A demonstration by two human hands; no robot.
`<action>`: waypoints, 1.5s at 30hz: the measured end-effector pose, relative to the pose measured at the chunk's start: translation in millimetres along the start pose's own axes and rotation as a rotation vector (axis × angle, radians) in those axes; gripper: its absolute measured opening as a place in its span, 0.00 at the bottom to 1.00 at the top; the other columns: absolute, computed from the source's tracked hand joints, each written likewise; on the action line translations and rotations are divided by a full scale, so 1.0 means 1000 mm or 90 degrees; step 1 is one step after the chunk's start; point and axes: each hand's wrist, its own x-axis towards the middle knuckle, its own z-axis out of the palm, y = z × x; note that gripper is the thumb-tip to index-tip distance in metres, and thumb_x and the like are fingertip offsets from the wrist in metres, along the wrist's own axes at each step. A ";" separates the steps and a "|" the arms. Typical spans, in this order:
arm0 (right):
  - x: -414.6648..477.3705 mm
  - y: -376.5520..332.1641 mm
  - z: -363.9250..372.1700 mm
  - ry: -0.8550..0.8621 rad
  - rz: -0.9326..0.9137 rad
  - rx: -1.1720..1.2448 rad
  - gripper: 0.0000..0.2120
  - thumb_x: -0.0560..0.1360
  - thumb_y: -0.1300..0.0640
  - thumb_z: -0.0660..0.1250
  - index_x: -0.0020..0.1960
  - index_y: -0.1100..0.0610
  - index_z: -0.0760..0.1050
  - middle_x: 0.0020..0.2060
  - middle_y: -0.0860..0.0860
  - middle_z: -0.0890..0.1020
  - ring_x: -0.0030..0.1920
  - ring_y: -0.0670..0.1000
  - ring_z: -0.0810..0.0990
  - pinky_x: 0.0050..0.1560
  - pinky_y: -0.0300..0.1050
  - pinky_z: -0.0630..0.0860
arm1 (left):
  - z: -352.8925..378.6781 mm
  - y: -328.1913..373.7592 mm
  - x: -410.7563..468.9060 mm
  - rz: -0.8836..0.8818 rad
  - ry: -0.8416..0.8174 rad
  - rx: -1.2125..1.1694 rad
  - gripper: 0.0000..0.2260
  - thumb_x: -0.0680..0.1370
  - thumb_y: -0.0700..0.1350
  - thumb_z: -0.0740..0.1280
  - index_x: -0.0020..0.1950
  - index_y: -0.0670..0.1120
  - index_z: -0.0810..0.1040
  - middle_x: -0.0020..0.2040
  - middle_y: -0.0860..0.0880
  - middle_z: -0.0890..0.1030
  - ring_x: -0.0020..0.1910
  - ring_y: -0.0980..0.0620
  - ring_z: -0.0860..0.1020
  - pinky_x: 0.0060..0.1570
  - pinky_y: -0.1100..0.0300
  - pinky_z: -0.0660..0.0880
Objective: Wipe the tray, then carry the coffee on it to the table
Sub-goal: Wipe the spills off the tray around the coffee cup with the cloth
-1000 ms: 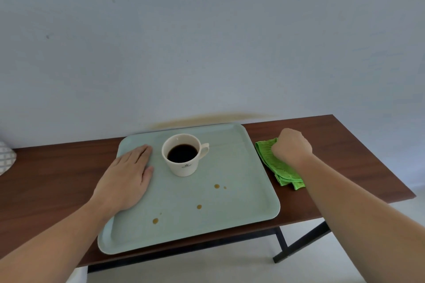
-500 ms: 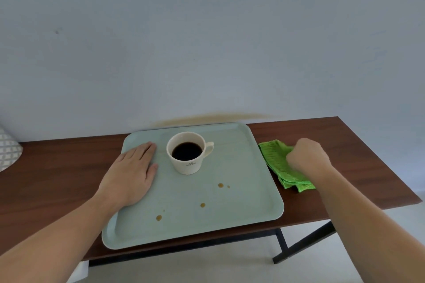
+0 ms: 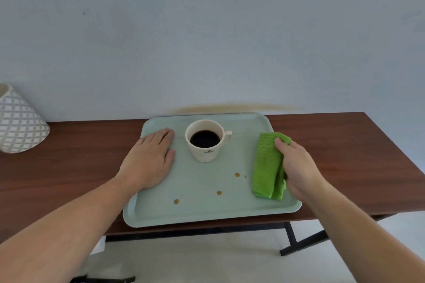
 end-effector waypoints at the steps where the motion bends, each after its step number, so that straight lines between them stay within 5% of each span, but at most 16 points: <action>1: 0.000 0.003 0.008 -0.013 -0.013 -0.050 0.11 0.81 0.51 0.61 0.53 0.53 0.81 0.48 0.55 0.86 0.49 0.56 0.85 0.47 0.51 0.81 | 0.000 -0.001 0.000 0.001 0.001 -0.001 0.28 0.80 0.57 0.45 0.77 0.48 0.57 0.76 0.49 0.63 0.73 0.50 0.62 0.72 0.53 0.57; 4: -0.002 0.015 0.026 -0.098 -0.078 -0.326 0.15 0.77 0.41 0.62 0.56 0.49 0.79 0.48 0.48 0.85 0.50 0.53 0.83 0.56 0.54 0.78 | 0.000 0.000 0.002 0.000 0.000 -0.009 0.28 0.80 0.57 0.45 0.78 0.48 0.56 0.77 0.49 0.62 0.74 0.50 0.61 0.73 0.53 0.56; 7: -0.020 0.028 0.031 -0.199 -0.226 -0.563 0.11 0.81 0.46 0.59 0.56 0.48 0.76 0.47 0.41 0.80 0.49 0.44 0.77 0.56 0.45 0.71 | 0.000 0.000 0.002 0.001 0.004 -0.011 0.28 0.80 0.57 0.45 0.77 0.48 0.56 0.77 0.49 0.62 0.74 0.50 0.61 0.73 0.53 0.56; 9: -0.027 0.041 0.024 -0.206 -0.286 -0.665 0.19 0.82 0.45 0.57 0.69 0.50 0.72 0.62 0.40 0.75 0.65 0.45 0.72 0.67 0.41 0.64 | 0.000 0.000 0.000 0.001 0.007 -0.014 0.28 0.80 0.57 0.45 0.77 0.48 0.56 0.77 0.48 0.62 0.74 0.49 0.61 0.73 0.53 0.56; 11: -0.029 0.050 0.019 -0.185 -0.312 -0.780 0.29 0.81 0.41 0.56 0.78 0.51 0.57 0.71 0.40 0.63 0.77 0.46 0.57 0.74 0.41 0.51 | 0.000 0.000 0.000 0.003 0.007 -0.020 0.27 0.80 0.57 0.45 0.78 0.47 0.55 0.77 0.48 0.61 0.74 0.50 0.60 0.73 0.53 0.55; 14: -0.028 0.057 0.024 -0.183 -0.314 -0.812 0.31 0.81 0.43 0.55 0.80 0.50 0.51 0.76 0.44 0.60 0.78 0.46 0.53 0.76 0.44 0.50 | 0.001 -0.001 0.000 0.004 -0.002 -0.021 0.27 0.80 0.57 0.44 0.78 0.48 0.53 0.78 0.49 0.58 0.76 0.51 0.57 0.74 0.54 0.53; 19: -0.053 0.063 0.036 -0.285 -0.440 -0.858 0.26 0.79 0.46 0.54 0.76 0.50 0.63 0.74 0.41 0.65 0.77 0.45 0.58 0.72 0.38 0.53 | 0.002 0.001 0.002 -0.006 -0.009 -0.020 0.27 0.81 0.56 0.42 0.79 0.47 0.49 0.79 0.49 0.54 0.77 0.52 0.52 0.74 0.54 0.50; 24: -0.078 0.074 0.106 -0.419 -0.563 -0.872 0.25 0.79 0.46 0.53 0.75 0.50 0.66 0.75 0.45 0.67 0.76 0.49 0.61 0.74 0.47 0.57 | 0.003 -0.002 0.004 0.009 0.008 -0.008 0.26 0.81 0.53 0.45 0.78 0.46 0.55 0.78 0.47 0.60 0.75 0.49 0.59 0.71 0.54 0.56; 29: -0.072 0.075 0.126 -0.440 -0.531 -0.867 0.28 0.79 0.45 0.46 0.78 0.47 0.59 0.77 0.43 0.60 0.78 0.48 0.55 0.77 0.47 0.50 | 0.004 -0.018 0.011 0.042 0.033 -0.158 0.21 0.81 0.41 0.56 0.74 0.45 0.66 0.75 0.45 0.67 0.72 0.46 0.66 0.69 0.55 0.58; 33: -0.059 0.074 0.074 -0.288 -0.479 -0.907 0.27 0.78 0.46 0.51 0.76 0.49 0.64 0.75 0.42 0.65 0.76 0.49 0.63 0.75 0.51 0.57 | 0.007 -0.019 0.008 0.044 0.043 -0.157 0.26 0.76 0.41 0.51 0.75 0.46 0.65 0.75 0.47 0.67 0.73 0.48 0.65 0.71 0.58 0.56; 40: -0.012 0.036 0.030 -0.110 -0.291 -0.939 0.25 0.82 0.49 0.54 0.78 0.49 0.57 0.78 0.43 0.60 0.77 0.50 0.59 0.73 0.50 0.59 | 0.007 -0.016 0.007 0.071 0.038 -0.108 0.30 0.74 0.47 0.42 0.76 0.46 0.62 0.76 0.47 0.65 0.74 0.48 0.63 0.72 0.56 0.55; 45: 0.075 0.010 0.057 -0.156 -0.266 -0.896 0.26 0.83 0.53 0.51 0.80 0.53 0.53 0.80 0.50 0.55 0.78 0.56 0.53 0.77 0.53 0.51 | 0.009 -0.017 0.008 0.075 0.021 -0.083 0.30 0.74 0.47 0.42 0.76 0.47 0.61 0.76 0.48 0.65 0.74 0.49 0.62 0.72 0.52 0.60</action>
